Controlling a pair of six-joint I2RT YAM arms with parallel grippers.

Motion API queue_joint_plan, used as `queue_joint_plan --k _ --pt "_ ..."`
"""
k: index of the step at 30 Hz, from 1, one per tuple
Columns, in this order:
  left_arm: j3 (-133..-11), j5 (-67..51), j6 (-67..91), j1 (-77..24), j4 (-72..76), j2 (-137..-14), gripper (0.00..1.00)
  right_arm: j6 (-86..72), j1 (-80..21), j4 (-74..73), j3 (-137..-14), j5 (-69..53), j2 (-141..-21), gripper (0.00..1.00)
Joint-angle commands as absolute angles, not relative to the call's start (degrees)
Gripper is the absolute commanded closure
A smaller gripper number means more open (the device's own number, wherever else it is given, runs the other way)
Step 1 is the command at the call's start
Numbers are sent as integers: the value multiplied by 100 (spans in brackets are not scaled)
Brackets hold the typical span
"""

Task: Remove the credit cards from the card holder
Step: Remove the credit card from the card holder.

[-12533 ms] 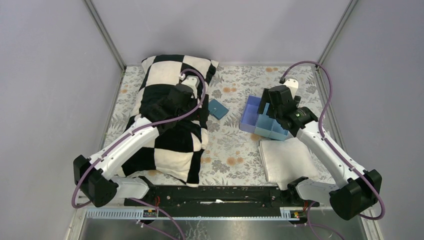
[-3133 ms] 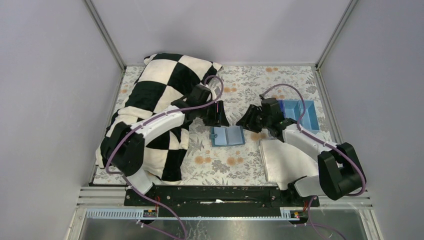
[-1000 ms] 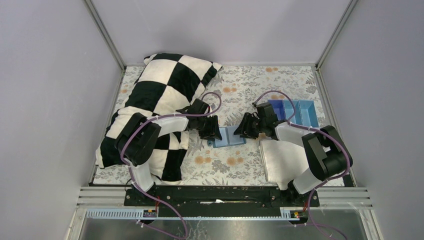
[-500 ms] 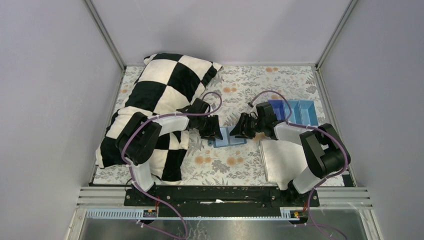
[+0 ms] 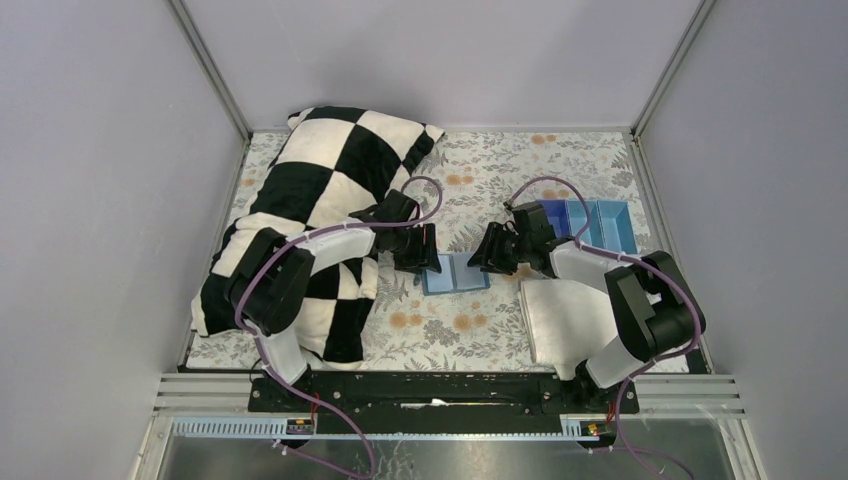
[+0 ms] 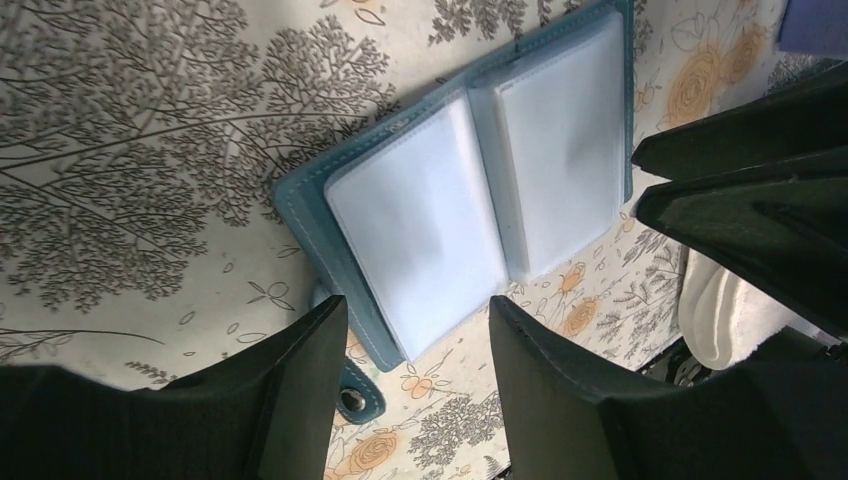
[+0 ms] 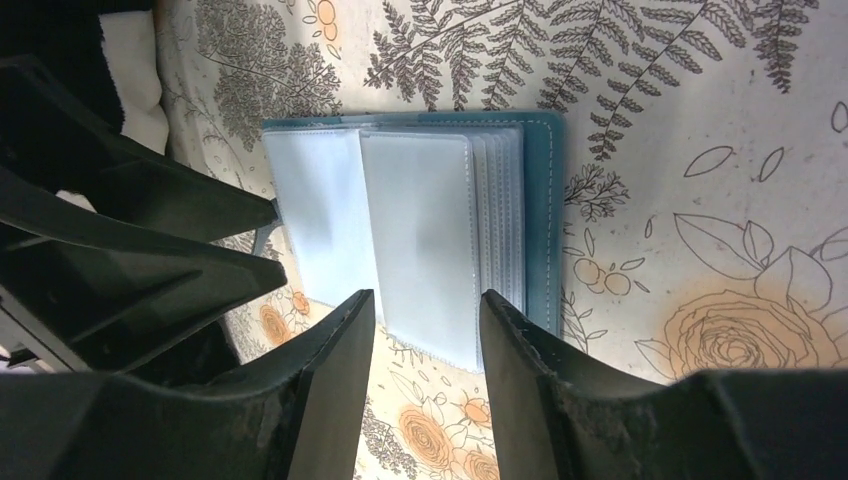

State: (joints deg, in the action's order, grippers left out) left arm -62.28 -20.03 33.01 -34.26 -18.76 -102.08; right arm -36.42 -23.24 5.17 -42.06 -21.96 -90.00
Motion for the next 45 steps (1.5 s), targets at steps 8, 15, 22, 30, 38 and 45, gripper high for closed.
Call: queue_joint_plan --k 8,15,22,30,38,45 --pt "-6469 -1980 3162 -3270 -1930 -10793 41 -3381 -2345 694 -4344 -2779 -9431 51" --pt "-6483 -2222 3196 -3274 -1757 -11081 41 -3534 -2343 898 -4282 -3117 -9474 55" --pt "-6495 -2226 3138 -3268 -1757 -11028 41 -3731 -2343 1057 -4212 -3148 -9269 58" --pt "-6589 -2322 3155 -3278 -1789 -11094 41 -3577 -2344 606 -4398 -2843 -9196 63" --pt "-6741 -2206 3103 -3287 -2150 -10832 41 -3539 -2344 320 -4203 -1938 -8525 54" --pt "-6801 -1910 2902 -3287 -2505 -10303 42 -3566 -2350 581 -4217 -2197 -8510 55"
